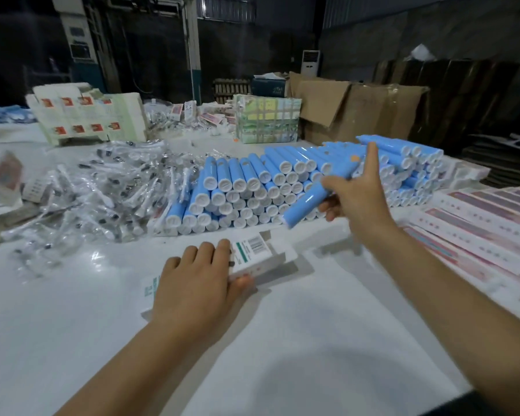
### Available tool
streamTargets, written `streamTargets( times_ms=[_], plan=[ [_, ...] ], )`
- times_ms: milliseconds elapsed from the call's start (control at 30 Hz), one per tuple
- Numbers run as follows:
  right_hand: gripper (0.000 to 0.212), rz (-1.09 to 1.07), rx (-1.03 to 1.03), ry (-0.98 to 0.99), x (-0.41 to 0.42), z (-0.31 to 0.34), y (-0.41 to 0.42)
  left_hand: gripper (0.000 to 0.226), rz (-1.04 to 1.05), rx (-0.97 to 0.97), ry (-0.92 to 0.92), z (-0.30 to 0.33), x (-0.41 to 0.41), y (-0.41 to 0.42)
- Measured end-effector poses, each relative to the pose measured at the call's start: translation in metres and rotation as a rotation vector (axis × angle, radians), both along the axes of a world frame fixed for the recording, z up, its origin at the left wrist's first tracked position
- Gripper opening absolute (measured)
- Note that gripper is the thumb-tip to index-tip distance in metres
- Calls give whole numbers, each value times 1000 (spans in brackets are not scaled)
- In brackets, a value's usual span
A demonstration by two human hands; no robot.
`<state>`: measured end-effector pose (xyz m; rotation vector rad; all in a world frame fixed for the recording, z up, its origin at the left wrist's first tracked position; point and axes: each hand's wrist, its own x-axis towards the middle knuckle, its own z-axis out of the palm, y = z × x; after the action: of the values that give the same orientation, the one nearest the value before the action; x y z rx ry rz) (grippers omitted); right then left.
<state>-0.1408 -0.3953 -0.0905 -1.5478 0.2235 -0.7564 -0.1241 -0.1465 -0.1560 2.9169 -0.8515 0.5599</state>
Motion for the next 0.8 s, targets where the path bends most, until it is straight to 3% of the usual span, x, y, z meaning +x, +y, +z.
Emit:
streamTargets(
  times_ms=[200,333,433,600,700,800],
  plan=[
    [66,-58,240,3,-17,-56,45,75,21,-2,-24,-7,-5,5],
    [15,-9,43,68,-25,-70,67,67,15,-42,-29,-9,-6,4],
    [26,-2,3,152,-29,-73,73,64,-4,-47,-22,-9,-8,7],
    [17,-75,64,153,-28,-56,68,61,5,-2,33,-7,-7,9],
    [22,-40,-89,133,-20,-40,78,62,-7,39,58,-6,-7,8],
    [25,126,-350,64,-4,-21,110,63,-22,73,84,-4,-8,7]
  ],
)
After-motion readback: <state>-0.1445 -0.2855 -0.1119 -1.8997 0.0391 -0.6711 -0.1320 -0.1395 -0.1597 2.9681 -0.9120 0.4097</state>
